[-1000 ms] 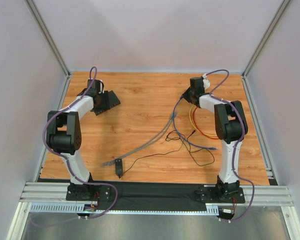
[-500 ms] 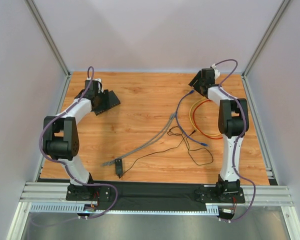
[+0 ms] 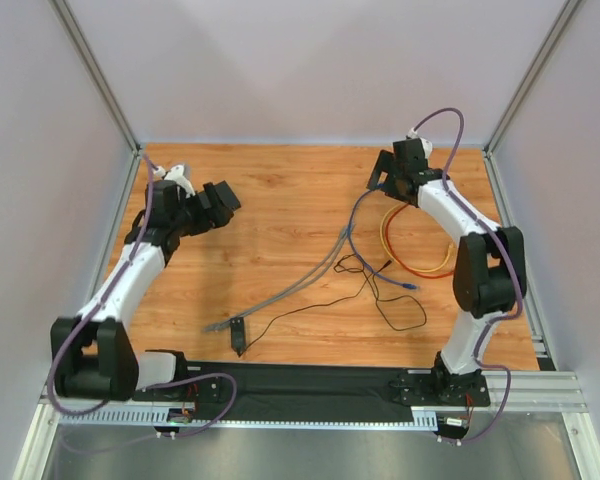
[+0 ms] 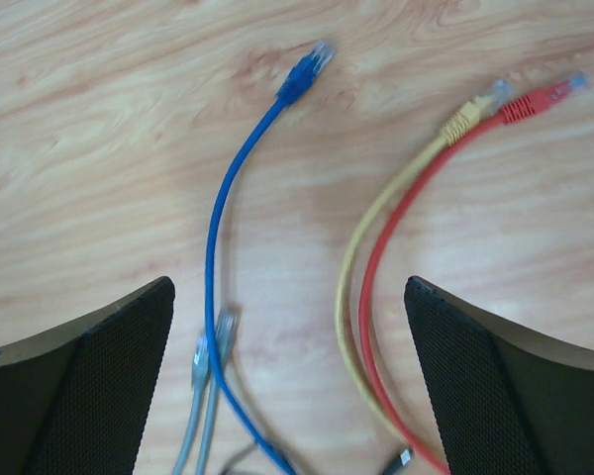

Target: Pull the plug from the switch port

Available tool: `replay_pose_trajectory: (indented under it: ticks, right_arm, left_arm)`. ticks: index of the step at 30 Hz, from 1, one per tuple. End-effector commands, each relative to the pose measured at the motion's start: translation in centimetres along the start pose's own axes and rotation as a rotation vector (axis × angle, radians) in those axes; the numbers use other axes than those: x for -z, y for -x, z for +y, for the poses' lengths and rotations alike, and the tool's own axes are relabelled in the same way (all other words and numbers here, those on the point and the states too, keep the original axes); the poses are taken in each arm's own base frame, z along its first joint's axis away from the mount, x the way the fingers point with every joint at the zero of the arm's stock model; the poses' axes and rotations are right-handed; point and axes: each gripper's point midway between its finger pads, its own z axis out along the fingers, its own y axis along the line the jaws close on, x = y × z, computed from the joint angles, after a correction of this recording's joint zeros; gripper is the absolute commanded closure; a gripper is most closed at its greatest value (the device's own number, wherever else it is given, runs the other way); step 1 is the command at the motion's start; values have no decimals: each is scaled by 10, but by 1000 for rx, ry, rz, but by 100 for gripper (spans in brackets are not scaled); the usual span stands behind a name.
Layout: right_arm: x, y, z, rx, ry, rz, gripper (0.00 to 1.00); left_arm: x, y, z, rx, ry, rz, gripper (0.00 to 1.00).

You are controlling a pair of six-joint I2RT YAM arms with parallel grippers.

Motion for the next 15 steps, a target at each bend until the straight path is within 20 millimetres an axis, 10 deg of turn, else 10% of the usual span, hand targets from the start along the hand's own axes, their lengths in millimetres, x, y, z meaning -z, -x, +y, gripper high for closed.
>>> replay_pose_trajectory:
  ticks: [1,9,15]
  right_arm:
    - [50,-13,-20,124,-55,20,0]
    - [122,-109,6,305,-3,90,0]
    - [144,-182,11,430,-51,179,0]
  left_arm:
    - [46,12,-53,105,-217,-112,0]
    - [134,-42,-96,157,-457,-59,0]
    - [149,-101,-96,314,-564,22,0]
